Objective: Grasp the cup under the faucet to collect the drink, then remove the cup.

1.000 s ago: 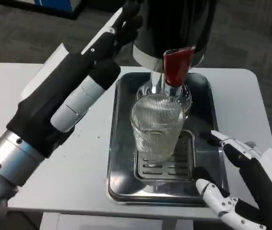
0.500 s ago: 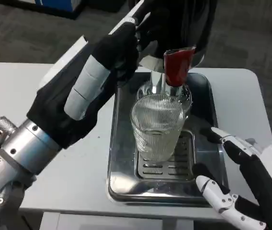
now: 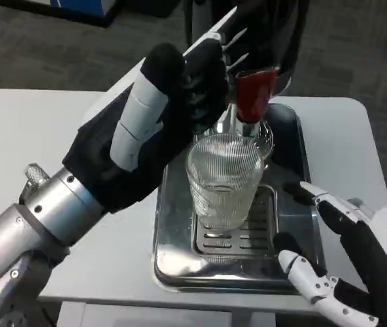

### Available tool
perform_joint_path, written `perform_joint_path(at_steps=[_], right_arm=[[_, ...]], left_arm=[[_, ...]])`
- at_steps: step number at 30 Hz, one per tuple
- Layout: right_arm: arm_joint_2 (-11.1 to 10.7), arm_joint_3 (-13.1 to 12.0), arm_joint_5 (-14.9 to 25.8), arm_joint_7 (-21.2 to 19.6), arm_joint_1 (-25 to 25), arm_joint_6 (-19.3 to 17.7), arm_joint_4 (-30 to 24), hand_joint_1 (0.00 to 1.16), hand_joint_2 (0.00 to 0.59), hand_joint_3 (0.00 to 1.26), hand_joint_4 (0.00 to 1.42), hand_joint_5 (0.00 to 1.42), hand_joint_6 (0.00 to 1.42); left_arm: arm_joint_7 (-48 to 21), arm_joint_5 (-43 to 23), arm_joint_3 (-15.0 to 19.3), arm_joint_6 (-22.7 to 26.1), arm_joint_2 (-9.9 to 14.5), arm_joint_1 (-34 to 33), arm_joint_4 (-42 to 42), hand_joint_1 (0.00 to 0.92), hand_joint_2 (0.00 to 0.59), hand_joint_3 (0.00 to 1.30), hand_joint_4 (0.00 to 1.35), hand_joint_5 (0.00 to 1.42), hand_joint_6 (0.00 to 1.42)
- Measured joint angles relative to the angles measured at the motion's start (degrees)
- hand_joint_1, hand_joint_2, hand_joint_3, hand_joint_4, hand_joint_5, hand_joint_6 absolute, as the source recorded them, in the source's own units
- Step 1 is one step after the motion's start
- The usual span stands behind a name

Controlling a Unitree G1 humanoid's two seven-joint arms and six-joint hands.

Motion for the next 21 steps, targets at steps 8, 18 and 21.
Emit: perform_joint_path(at_steps=[8,18,21], right_arm=[[0.0,-0.1,0.2,0.0,0.6,0.0,0.0,0.25,0.436,0.17,0.17,0.12,0.02],[0.0,0.0,0.4,0.0,0.6,0.0,0.0,0.25,0.436,0.17,0.17,0.12,0.02],[0.0,0.0,0.4,0.0,0.7,0.0,0.0,0.25,0.436,0.17,0.17,0.12,0.02]], left_arm=[[-3.0,0.5,-0.5,-0.3,-0.5,-1.0,4.5,0.0,0.022,0.01,0.0,0.06,0.0],[-8.9,1.6,-0.9,-6.2,-0.2,-3.3,11.5,0.0,0.029,0.08,0.09,0.12,0.0],[-10.5,2.5,-1.1,-7.8,0.4,-4.4,13.0,0.0,0.031,0.1,0.13,0.15,0.0]])
